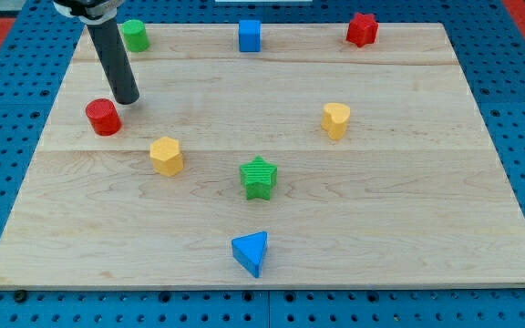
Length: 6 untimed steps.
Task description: Move the yellow hexagon diagonally bottom right to the yellow heart
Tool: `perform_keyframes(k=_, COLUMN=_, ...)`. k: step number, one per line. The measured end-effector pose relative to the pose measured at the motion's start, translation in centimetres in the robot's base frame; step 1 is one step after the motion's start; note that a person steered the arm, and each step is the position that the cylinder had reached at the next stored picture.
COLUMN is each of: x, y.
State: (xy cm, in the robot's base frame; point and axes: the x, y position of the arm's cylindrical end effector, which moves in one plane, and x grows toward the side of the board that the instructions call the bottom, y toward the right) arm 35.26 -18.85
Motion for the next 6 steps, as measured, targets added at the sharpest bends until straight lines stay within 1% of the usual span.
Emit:
perform_keyframes(k=3, x=-0.9, y=-0.7)
perform_keyframes(k=4, x=-0.6, y=4.8)
perform_keyframes(k=5, x=-1.5, y=12.2)
perform_keyframes(k=6, x=-1.5, y=20.5)
